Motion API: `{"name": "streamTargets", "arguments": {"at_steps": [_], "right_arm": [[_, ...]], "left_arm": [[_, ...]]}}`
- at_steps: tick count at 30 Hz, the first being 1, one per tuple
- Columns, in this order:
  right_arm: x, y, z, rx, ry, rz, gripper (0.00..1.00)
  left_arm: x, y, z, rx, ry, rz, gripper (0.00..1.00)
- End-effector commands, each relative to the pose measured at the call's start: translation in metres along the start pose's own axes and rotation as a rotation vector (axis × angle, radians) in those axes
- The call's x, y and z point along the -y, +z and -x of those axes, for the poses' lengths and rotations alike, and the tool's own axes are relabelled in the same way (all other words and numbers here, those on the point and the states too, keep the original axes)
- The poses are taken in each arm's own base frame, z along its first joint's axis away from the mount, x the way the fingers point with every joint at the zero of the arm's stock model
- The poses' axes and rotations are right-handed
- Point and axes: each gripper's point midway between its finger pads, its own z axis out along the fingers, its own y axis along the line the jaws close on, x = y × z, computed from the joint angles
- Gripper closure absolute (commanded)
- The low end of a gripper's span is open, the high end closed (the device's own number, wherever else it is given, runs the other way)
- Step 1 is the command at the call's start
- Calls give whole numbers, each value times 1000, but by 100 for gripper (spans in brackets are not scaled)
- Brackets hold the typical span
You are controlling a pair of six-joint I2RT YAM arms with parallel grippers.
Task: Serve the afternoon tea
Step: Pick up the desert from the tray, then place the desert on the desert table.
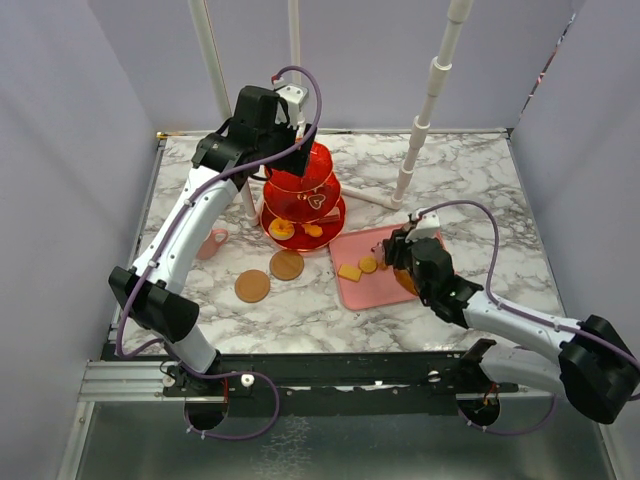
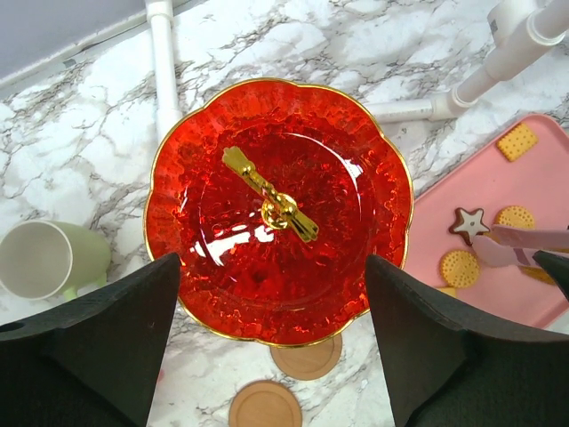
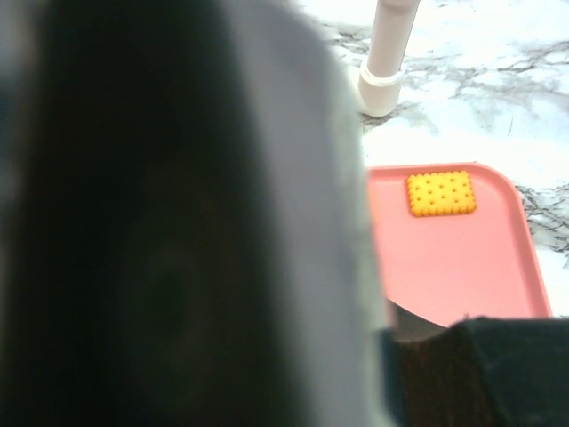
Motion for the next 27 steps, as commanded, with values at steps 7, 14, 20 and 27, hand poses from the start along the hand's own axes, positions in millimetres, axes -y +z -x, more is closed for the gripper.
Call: {"name": "streamTargets", "arguments": {"at_steps": [7,14,20,27], "right_arm": [[-38,-10,88,153,-3,157,68],[-88,-9,151,252,23,320,72],[-135,-2,180,302,4,435,72],[-171,9,178,297,-11,507,72]], "left_arm": [[-2,-11,14,38,4,-13,14],[-3,-10,12,35,-2,-10,14],[-5,-12,15,43,-4,-6,14],[-5,-15,18,54,-7,-5,14]]}}
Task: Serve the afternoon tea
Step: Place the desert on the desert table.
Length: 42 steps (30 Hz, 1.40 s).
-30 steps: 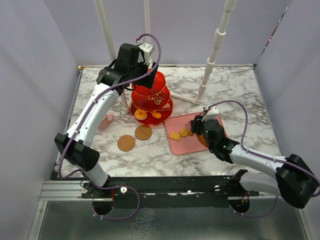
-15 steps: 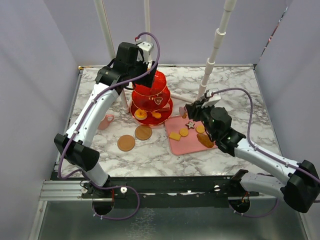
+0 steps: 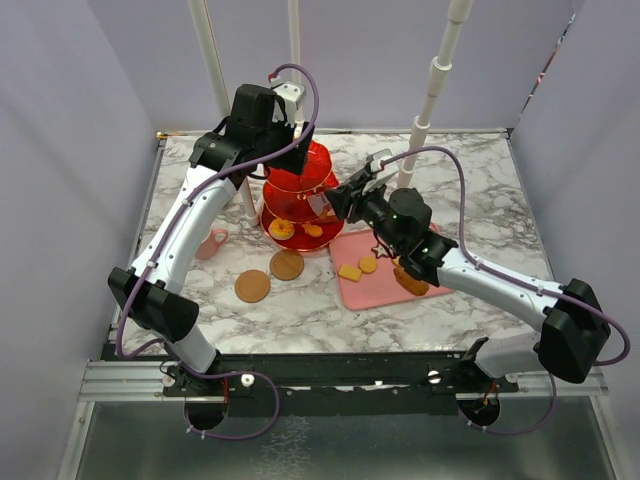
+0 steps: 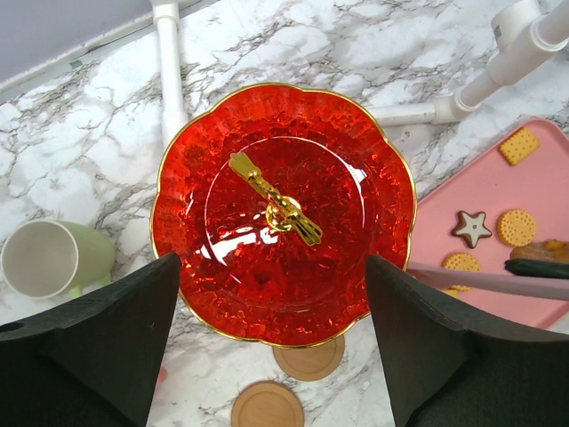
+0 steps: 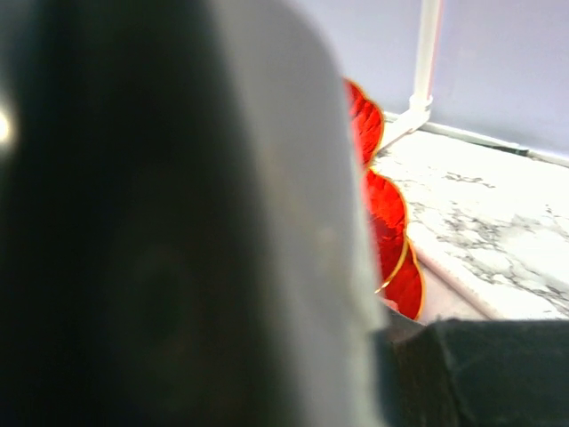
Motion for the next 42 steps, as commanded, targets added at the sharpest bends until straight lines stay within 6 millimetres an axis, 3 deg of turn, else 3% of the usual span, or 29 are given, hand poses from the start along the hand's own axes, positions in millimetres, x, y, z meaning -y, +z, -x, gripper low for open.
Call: {"name": "streamTargets", "arguments": {"at_steps": [1,16,26,32,39,42], "right_arm": [[-24,11,15,53,-8,83,72],[-34,27,-13,97,-72,103,71],[-26,24,-36,58,-68,77,58],[-23,20,-29,74,-44,60,48],[-25,8,-12,99,-19,72,45],[-26,-1,-3,113,-10,79,45]], "left_arm": [[0,-13,15,45,1,-15,14],[1,-16,15,49,4,-25,14],[2,-16,13,44,5,-27,14],[2,-13,9,34,18,-31,14],[-1,-8,8,27,65,-47,16],[-7,-4,7,21,63,-49,23]]}}
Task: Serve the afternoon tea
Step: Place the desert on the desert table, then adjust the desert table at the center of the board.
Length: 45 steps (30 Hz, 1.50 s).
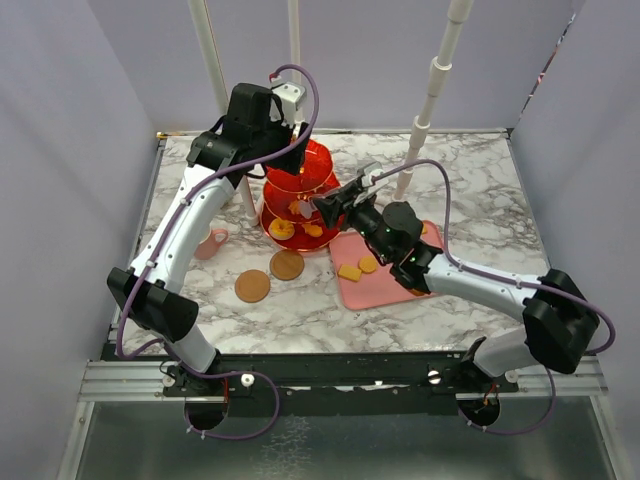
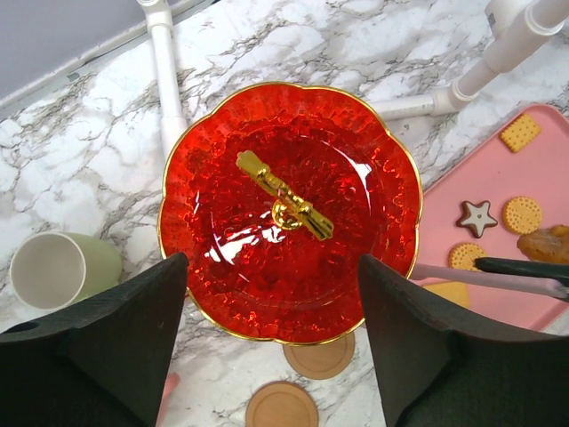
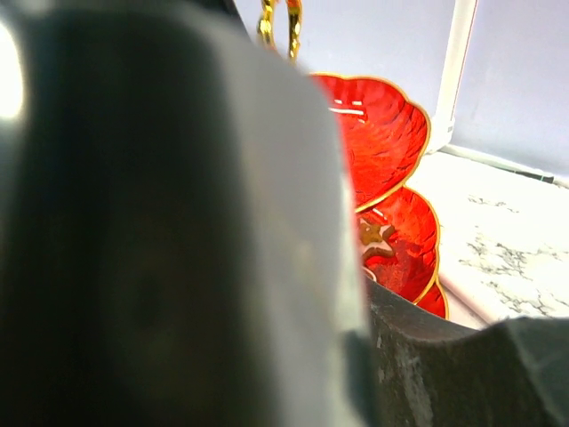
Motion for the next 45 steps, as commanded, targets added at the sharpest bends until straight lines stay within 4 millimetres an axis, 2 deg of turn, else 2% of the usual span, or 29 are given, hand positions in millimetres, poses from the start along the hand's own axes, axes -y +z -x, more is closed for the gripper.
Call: {"name": "streamTargets", "arguments": {"at_steps": [1,5,12,17,24,29,31,33,40,45], "right_arm": [[-3,-16,32,68,33,4,45],[4,-35,39,69,52,-22,46],[30,-73,19,32,56,-128,45],[47,-95,7,11,60,-199,45],[67,-117,-5,-15,46,-283,45],[77,-127,-15,-32,45,-321,44],[79,-129,-20,-44,39,-331,44],[82,-131,-23,-51,37,-342,43],[90,-138,-41,-90,33,-383,42],[100,-136,-54,-115,23,-435,42]], "left_arm": [[-7,-2,6,14,19,-17,26],[-10,5,1,-3,-3,-13,34],[4,22,-11,-28,-120,-72,49],[11,31,-12,-31,-175,-101,63],[9,44,-8,1,-219,-82,72],[27,49,-5,20,-234,-141,74],[33,46,-9,10,-208,-174,73],[34,42,-14,-6,-161,-186,67],[12,29,-38,-77,-9,-129,35],[7,30,-49,-97,39,-128,20]]}}
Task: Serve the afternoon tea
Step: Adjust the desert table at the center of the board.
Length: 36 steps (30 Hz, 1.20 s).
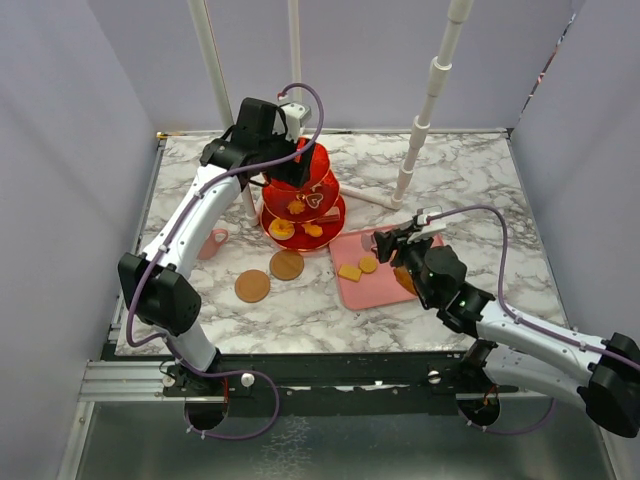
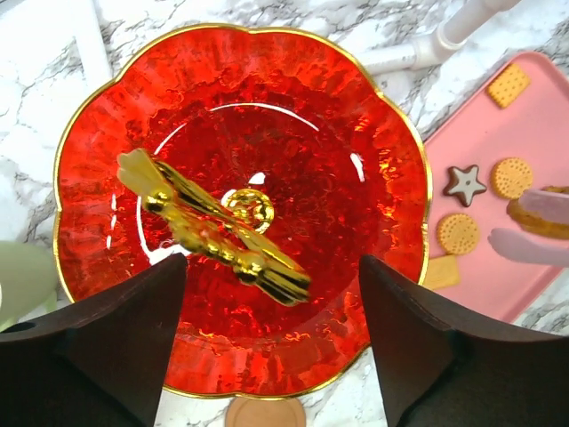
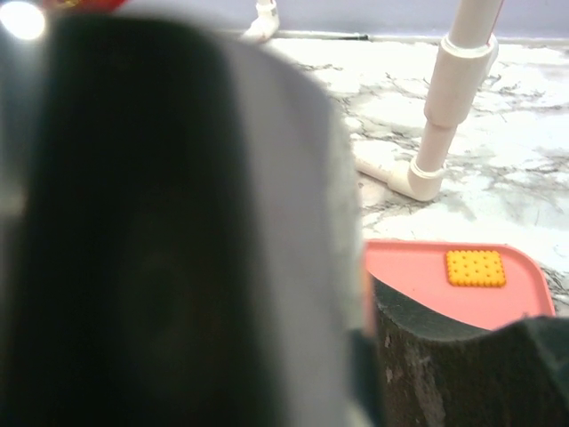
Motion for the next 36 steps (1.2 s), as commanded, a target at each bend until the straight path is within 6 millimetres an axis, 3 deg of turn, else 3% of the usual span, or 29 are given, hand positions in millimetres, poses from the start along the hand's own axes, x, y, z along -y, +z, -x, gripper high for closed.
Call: {"name": "streamTargets", "arguments": {"at_steps": [1,6,11,18,22,29,32,36], "right_arm": [[15,4,-13,-17,0,-80,42],[17,6,-15,-18,5,-89,42],[18,4,-16,-15,8,-92,42],[25,1,-17,-9,16,-113,42],[28,-2,-19,-8,20,-120,42],[34,-4,-21,-8,14,-141,43],[37,-5,-23,-8,11,-152,43],[40,-4,-25,-11,9,-156,43]], "left_arm": [[-6,-10,-9,-18,88,1,18],[-2,-7,-4,-5,143,-52,14],[9,-1,3,24,184,-135,19],[8,14,0,28,221,-236,39],[4,20,2,35,239,-253,56],[4,22,8,74,129,-200,80],[4,18,15,125,76,-108,99],[9,13,18,173,-24,-32,100]]}}
